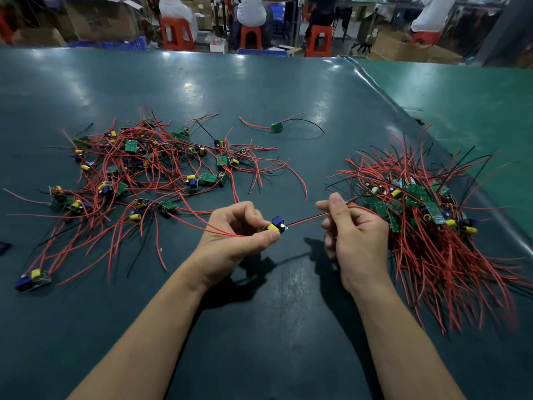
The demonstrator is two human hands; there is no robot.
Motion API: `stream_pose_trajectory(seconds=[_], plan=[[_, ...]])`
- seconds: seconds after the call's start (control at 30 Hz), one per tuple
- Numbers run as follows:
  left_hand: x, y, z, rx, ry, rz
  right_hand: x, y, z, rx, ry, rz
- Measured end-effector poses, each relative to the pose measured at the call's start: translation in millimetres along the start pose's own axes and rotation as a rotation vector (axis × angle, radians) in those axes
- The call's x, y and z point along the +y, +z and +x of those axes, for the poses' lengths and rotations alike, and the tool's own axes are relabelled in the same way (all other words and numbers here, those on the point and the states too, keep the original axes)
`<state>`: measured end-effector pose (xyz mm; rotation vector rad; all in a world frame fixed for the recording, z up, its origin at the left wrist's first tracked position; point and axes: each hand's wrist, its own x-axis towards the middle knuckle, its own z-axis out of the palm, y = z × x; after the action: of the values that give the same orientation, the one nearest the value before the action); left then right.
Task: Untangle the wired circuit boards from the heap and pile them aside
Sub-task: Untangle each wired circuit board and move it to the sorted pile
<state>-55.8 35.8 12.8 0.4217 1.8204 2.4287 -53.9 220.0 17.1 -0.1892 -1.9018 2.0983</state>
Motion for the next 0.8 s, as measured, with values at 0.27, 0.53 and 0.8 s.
stream_pose_trajectory(seconds=[0.27,0.53,0.8], plan=[[-3,-3,2,-0.034,-0.055,-0.076,4,0,0,0.019,0.153,0.129],[1,-6,6,0.002,-0.128,-0.184,-4,3,-2,-0.1,0.282,0.354],[5,-6,7,0.012,-0.155,-0.227,-3,-7,4,-0.091,0.269,0.394]])
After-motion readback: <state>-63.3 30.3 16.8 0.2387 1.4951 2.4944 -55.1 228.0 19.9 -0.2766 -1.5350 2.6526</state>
